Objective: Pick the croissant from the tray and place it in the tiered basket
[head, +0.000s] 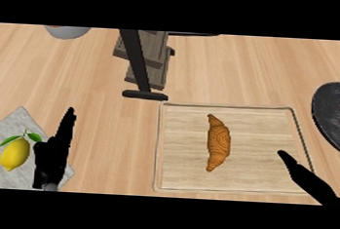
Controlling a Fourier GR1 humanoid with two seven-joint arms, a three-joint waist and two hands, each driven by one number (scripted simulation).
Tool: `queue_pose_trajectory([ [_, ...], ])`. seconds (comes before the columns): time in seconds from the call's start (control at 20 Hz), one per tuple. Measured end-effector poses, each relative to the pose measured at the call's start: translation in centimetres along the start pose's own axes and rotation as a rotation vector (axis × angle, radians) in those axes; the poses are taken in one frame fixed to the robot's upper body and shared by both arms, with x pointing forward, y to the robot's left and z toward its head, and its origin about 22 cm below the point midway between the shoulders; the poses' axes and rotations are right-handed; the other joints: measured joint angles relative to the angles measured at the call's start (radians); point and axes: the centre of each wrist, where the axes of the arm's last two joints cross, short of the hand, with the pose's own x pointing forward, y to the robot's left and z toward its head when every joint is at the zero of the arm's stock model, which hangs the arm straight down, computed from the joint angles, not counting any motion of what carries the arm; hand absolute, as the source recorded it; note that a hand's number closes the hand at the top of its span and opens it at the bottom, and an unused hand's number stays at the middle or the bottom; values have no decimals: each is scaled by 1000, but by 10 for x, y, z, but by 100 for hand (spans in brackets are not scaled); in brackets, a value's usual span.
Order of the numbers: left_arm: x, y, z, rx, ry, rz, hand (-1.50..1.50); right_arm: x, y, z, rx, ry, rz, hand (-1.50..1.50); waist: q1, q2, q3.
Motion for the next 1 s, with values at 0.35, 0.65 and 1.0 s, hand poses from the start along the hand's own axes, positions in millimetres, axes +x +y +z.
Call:
queue_pose_trajectory([
  [0.35, 4, -5, -1, -13, -27, -5, 0, -14, -20, 31, 227, 162, 317, -150, 25, 13, -7],
  [0.65, 9, -13, -3, -30, -33, -4, 0, -5, -28, 30, 264, 228, 573, -150, 47, 19, -9],
  [1.0, 10, -21, -4, -60, -27, -6, 0, 24, -8, 32, 227, 236, 734, -150, 75, 17, -4],
])
